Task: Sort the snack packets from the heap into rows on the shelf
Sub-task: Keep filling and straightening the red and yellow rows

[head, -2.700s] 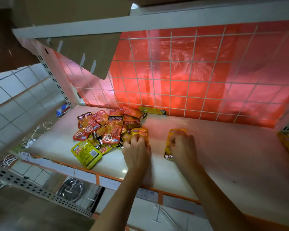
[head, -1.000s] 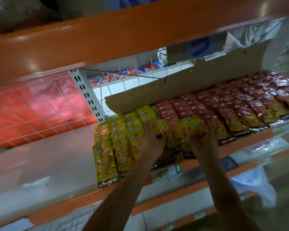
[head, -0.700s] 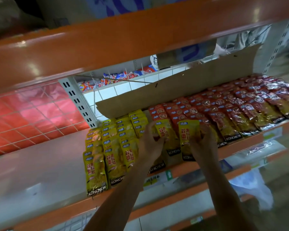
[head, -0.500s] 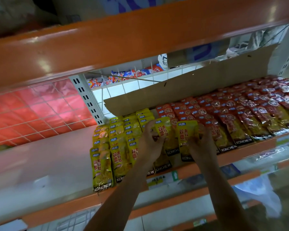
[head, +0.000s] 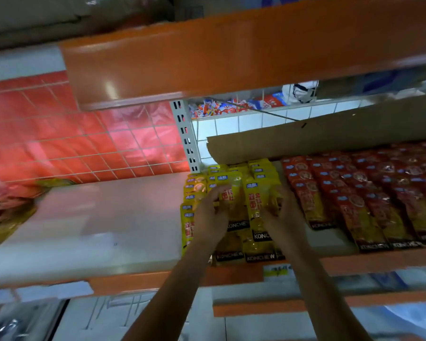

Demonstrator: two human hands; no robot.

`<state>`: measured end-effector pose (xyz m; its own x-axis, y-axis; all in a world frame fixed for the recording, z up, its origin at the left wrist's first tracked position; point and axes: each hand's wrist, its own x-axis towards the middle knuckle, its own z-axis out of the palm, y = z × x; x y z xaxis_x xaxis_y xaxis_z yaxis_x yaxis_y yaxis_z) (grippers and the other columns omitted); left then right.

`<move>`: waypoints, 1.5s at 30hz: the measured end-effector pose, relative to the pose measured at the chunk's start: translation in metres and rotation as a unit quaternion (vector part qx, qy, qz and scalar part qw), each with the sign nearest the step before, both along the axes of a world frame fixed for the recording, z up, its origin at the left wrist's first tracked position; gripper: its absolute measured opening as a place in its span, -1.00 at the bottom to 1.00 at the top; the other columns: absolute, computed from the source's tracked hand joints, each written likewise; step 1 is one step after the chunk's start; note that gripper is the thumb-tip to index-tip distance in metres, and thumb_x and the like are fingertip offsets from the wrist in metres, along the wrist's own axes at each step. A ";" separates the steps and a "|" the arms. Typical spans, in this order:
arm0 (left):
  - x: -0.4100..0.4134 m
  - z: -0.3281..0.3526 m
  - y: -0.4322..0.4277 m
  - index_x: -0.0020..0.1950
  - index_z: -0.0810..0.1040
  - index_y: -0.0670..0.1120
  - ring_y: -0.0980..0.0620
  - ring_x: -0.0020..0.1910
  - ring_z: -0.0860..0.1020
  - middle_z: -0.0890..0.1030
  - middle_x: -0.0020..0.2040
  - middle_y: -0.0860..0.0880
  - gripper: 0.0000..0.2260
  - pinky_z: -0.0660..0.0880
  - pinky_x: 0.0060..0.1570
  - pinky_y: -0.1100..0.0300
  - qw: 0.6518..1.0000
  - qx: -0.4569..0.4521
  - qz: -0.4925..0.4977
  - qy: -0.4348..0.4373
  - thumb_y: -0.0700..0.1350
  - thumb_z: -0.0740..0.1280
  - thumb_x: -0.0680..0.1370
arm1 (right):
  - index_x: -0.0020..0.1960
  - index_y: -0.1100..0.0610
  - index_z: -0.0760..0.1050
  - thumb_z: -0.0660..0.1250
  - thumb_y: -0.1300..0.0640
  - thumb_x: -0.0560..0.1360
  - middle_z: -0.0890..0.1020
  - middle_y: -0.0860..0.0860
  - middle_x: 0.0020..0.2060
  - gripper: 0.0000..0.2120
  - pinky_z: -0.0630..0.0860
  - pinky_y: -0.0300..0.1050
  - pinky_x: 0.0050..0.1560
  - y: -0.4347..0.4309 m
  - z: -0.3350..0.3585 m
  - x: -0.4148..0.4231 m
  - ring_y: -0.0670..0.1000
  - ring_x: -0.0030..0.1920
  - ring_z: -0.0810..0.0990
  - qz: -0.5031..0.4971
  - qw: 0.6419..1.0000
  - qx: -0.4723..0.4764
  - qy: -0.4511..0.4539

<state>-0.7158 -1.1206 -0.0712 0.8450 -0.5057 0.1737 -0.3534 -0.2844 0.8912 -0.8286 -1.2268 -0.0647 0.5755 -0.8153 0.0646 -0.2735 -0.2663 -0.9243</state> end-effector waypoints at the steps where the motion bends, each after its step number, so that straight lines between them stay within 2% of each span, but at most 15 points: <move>1: 0.007 0.000 0.007 0.04 0.51 0.28 0.11 -0.06 0.60 0.62 0.00 0.12 -0.59 0.46 -0.12 0.28 1.000 -0.006 0.010 0.001 -0.29 0.26 0.56 | 0.40 0.04 0.29 0.39 0.22 0.45 0.46 -0.19 -0.02 -0.44 0.33 -0.42 -0.24 0.006 0.001 0.007 -0.28 -0.15 0.49 0.007 1.000 -0.006 0.007; 2: 0.014 0.001 0.014 0.00 0.52 0.29 0.08 -0.08 0.60 0.63 -0.03 0.15 -0.59 0.47 -0.13 0.26 1.000 -0.011 0.023 0.004 -0.29 0.26 0.55 | 0.41 0.04 0.29 0.40 0.22 0.44 0.48 -0.17 -0.01 -0.41 0.35 -0.35 -0.18 0.013 0.002 0.014 -0.20 -0.13 0.51 0.014 1.000 -0.010 0.010; 7: 0.055 0.003 0.054 -0.08 0.54 0.33 0.10 -0.19 0.64 0.62 0.05 0.04 -0.68 0.56 -0.07 0.17 0.995 -0.025 0.089 0.032 -0.16 0.36 0.51 | 0.40 0.02 0.28 0.38 0.24 0.43 0.45 -0.30 -0.16 -0.41 0.31 -0.51 -0.32 0.042 0.003 0.051 -0.42 -0.29 0.43 0.033 0.999 -0.004 -0.001; 11: 0.093 0.008 0.083 -0.01 0.57 0.20 0.20 -0.24 0.62 0.60 0.09 0.07 -0.73 0.50 -0.09 0.23 0.990 -0.042 0.126 0.039 -0.15 0.49 0.42 | 0.39 0.04 0.28 0.37 0.27 0.43 0.53 -0.16 -0.06 -0.42 0.44 -0.19 -0.15 0.064 0.005 0.076 -0.12 -0.07 0.58 0.047 0.999 0.006 -0.010; 14: 0.124 0.005 0.094 0.10 0.62 0.07 0.20 -0.23 0.60 0.62 0.10 0.04 -0.70 0.50 -0.05 0.19 0.987 -0.036 0.140 0.071 -0.19 0.48 0.41 | 0.41 0.03 0.27 0.38 0.26 0.45 0.50 -0.15 -0.09 -0.41 0.35 -0.34 -0.26 0.075 0.004 0.090 -0.32 -0.24 0.46 0.036 0.999 0.000 0.002; 16: 0.141 0.003 0.097 0.10 0.63 0.06 0.29 -0.23 0.57 0.61 0.13 0.03 -0.69 0.49 -0.07 0.24 0.985 -0.037 0.141 0.087 -0.25 0.45 0.42 | 0.41 0.05 0.27 0.38 0.26 0.44 0.47 -0.17 -0.11 -0.41 0.35 -0.29 -0.22 0.080 0.004 0.096 -0.29 -0.21 0.45 0.031 1.000 -0.001 0.000; 19: 0.162 0.000 0.095 0.11 0.64 0.06 0.13 -0.04 0.56 0.63 0.15 0.00 -0.71 0.45 0.00 0.28 0.990 0.016 0.117 0.084 -0.23 0.40 0.45 | 0.40 0.06 0.28 0.38 0.28 0.45 0.43 -0.29 -0.18 -0.43 0.33 -0.45 -0.31 0.084 0.003 0.103 -0.29 -0.19 0.51 0.027 1.000 -0.002 -0.002; 23: 0.175 -0.007 0.084 0.20 0.63 -0.04 0.02 0.03 0.61 0.64 0.14 -0.06 -0.75 0.40 0.01 0.32 0.989 0.146 0.030 0.017 -0.16 0.35 0.52 | 0.43 0.04 0.25 0.39 0.25 0.46 0.39 -0.34 -0.14 -0.39 0.34 -0.54 -0.35 0.088 0.004 0.109 -0.41 -0.22 0.43 0.022 1.000 -0.008 0.006; 26: 0.174 -0.010 0.072 -0.01 0.65 -0.13 -0.07 0.06 0.55 0.62 0.03 -0.11 -0.86 0.26 -0.14 0.32 0.972 0.214 -0.028 -0.094 -0.10 0.36 0.51 | 0.43 0.05 0.25 0.39 0.27 0.45 0.44 -0.28 -0.11 -0.39 0.37 -0.51 -0.34 0.089 0.007 0.110 -0.34 -0.20 0.48 0.015 1.000 -0.004 0.001; 30: 0.177 -0.021 0.060 -0.02 0.61 -0.15 -0.13 0.11 0.51 0.57 0.13 -0.13 -0.79 0.37 0.02 0.16 0.952 0.257 -0.056 -0.157 -0.03 0.41 0.47 | 0.42 0.08 0.28 0.37 0.27 0.45 0.48 -0.07 0.09 -0.42 0.40 -0.23 -0.03 0.090 0.013 0.112 -0.09 0.00 0.51 0.007 0.999 -0.032 -0.003; 36: 0.184 -0.024 0.052 0.18 0.55 -0.03 -0.11 0.26 0.42 0.53 0.24 -0.07 -0.72 0.29 0.16 0.08 0.913 0.353 -0.062 -0.193 0.09 0.25 0.57 | 0.45 0.07 0.26 0.38 0.23 0.45 0.40 -0.25 -0.22 -0.38 0.40 -0.15 -0.07 0.091 0.015 0.119 -0.12 -0.19 0.46 0.013 0.998 -0.055 0.039; 38: 0.180 -0.020 0.055 0.20 0.57 -0.01 -0.10 0.24 0.45 0.56 0.22 -0.07 -0.75 0.29 0.16 0.10 0.925 0.311 -0.040 -0.215 0.03 0.21 0.60 | 0.46 0.04 0.25 0.37 0.24 0.45 0.43 -0.25 -0.19 -0.37 0.46 -0.10 -0.05 0.092 0.016 0.123 -0.10 -0.19 0.50 0.018 0.998 -0.046 0.035; 40: 0.169 -0.011 0.062 0.10 0.62 -0.06 -0.13 0.11 0.53 0.63 0.07 -0.10 -0.79 0.35 0.05 0.12 0.965 0.178 0.006 -0.191 -0.05 0.22 0.62 | 0.47 0.05 0.24 0.36 0.24 0.46 0.48 -0.20 -0.15 -0.37 0.44 -0.21 -0.18 0.093 0.016 0.131 -0.18 -0.23 0.49 0.023 0.998 -0.051 0.031; 42: 0.154 0.001 0.065 -0.07 0.61 -0.01 -0.08 -0.07 0.60 0.64 -0.15 -0.02 -0.84 0.45 -0.09 0.16 0.997 0.046 0.005 -0.055 -0.01 0.26 0.59 | 0.44 0.05 0.27 0.35 0.23 0.46 0.48 -0.19 -0.15 -0.42 0.29 -0.29 -0.32 0.094 0.018 0.140 -0.19 -0.23 0.49 0.032 0.997 -0.061 0.033; 45: 0.137 0.014 0.067 -0.02 0.62 0.16 -0.03 -0.10 0.65 0.68 -0.12 0.01 -0.86 0.59 0.01 -0.05 0.986 -0.036 -0.067 0.146 0.04 0.35 0.43 | 0.26 0.04 0.40 0.32 0.23 0.46 0.55 -0.11 -0.11 -0.62 0.31 -0.31 -0.31 0.099 0.021 0.154 -0.05 -0.08 0.58 0.052 0.997 -0.055 0.024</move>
<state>-0.5786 -1.0537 -0.0568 0.7910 -0.6112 -0.0275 -0.1083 -0.1841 0.9769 -0.6750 -1.1282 -0.0438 0.6615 -0.7402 0.1208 -0.2825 -0.3952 -0.8741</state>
